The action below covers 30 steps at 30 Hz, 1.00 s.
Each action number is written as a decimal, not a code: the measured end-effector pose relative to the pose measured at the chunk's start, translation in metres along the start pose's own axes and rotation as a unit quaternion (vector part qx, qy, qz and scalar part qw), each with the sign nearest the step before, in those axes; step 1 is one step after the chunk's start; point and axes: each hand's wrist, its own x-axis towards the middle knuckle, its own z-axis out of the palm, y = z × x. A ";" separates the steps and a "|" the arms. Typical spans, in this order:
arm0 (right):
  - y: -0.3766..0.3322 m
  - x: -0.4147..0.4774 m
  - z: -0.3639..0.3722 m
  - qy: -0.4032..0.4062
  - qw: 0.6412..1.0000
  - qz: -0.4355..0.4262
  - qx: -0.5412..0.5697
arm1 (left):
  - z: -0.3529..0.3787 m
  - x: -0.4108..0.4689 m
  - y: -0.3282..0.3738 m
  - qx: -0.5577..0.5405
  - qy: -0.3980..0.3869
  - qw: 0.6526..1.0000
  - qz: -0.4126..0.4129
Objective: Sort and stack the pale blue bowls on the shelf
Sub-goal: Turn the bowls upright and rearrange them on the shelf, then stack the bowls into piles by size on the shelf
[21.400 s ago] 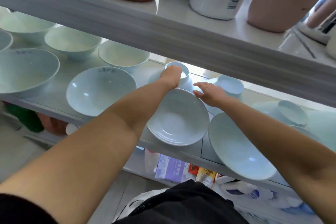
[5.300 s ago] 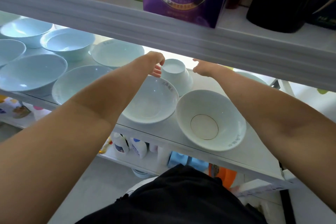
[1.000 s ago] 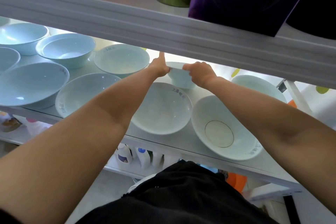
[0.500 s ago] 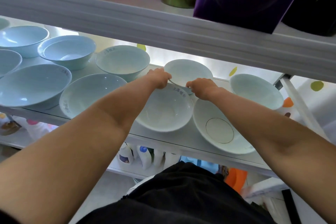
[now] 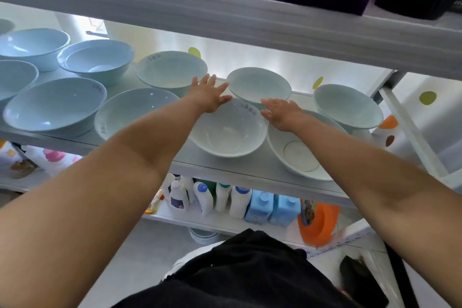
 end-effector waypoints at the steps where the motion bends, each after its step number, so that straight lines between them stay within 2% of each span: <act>1: -0.001 -0.003 0.001 -0.006 1.000 0.005 -0.001 | -0.001 -0.007 -0.003 0.000 0.004 1.000 -0.002; 6: -0.014 -0.014 0.009 -0.016 0.999 0.023 0.037 | -0.006 -0.058 -0.027 -0.015 0.026 0.999 -0.039; 11: -0.031 -0.022 0.007 -0.014 0.998 0.022 0.063 | -0.001 -0.131 -0.067 -0.017 -0.029 0.996 -0.086; 15: -0.056 -0.032 -0.005 0.000 0.998 0.017 0.053 | 0.002 -0.158 -0.097 -0.046 -0.030 0.987 -0.149; 21: -0.091 -0.036 -0.024 0.019 0.999 0.004 0.031 | -0.005 -0.167 -0.111 -0.027 0.002 0.993 -0.117; 25: -0.146 -0.025 -0.041 0.031 0.999 -0.010 0.033 | -0.006 -0.184 -0.153 -0.017 0.017 0.993 -0.116; 30: -0.260 0.011 -0.056 0.075 0.994 -0.053 0.054 | 0.004 -0.215 -0.264 -0.017 0.025 0.984 -0.173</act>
